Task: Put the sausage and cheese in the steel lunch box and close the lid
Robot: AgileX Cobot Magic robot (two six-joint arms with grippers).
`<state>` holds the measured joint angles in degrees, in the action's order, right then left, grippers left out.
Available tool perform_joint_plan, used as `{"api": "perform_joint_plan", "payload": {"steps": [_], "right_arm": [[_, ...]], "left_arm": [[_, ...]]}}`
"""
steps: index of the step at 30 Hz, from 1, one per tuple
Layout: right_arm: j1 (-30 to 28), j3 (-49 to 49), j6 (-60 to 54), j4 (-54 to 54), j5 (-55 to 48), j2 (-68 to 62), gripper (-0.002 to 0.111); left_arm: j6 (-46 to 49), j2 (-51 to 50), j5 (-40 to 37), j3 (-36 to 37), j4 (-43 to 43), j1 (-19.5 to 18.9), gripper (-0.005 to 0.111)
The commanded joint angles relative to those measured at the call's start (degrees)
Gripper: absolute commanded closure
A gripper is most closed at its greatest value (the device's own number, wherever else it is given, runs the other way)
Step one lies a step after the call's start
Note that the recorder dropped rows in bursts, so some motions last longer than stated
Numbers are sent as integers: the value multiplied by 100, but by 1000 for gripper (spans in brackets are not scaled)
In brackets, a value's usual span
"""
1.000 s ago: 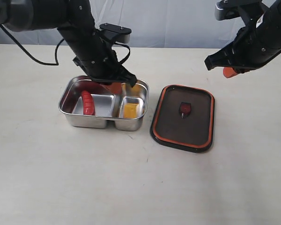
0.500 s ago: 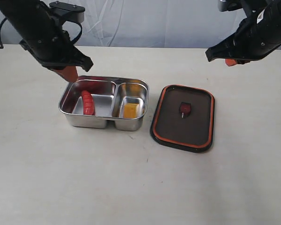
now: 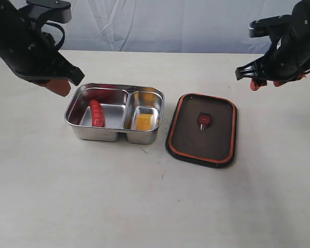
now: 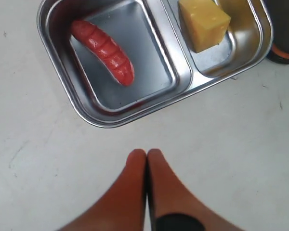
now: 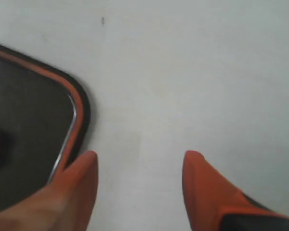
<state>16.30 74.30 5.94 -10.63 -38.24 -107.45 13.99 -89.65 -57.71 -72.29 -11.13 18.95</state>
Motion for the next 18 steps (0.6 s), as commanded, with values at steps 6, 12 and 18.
{"api": "perform_joint_plan", "payload": {"steps": [6, 12, 18], "right_arm": [[-32, 1483, -1102, 1638, -1167, -1167, 59], [-32, 1963, -1589, 2217, -1848, -1694, 59], [-32, 2175, -1589, 2134, -1727, -1991, 59]], "left_arm": [[-602, 323, -281, 26, 830, -4, 106], [-676, 391, -351, 26, 1047, -4, 106], [-676, 424, -463, 26, 1062, -4, 106]]}}
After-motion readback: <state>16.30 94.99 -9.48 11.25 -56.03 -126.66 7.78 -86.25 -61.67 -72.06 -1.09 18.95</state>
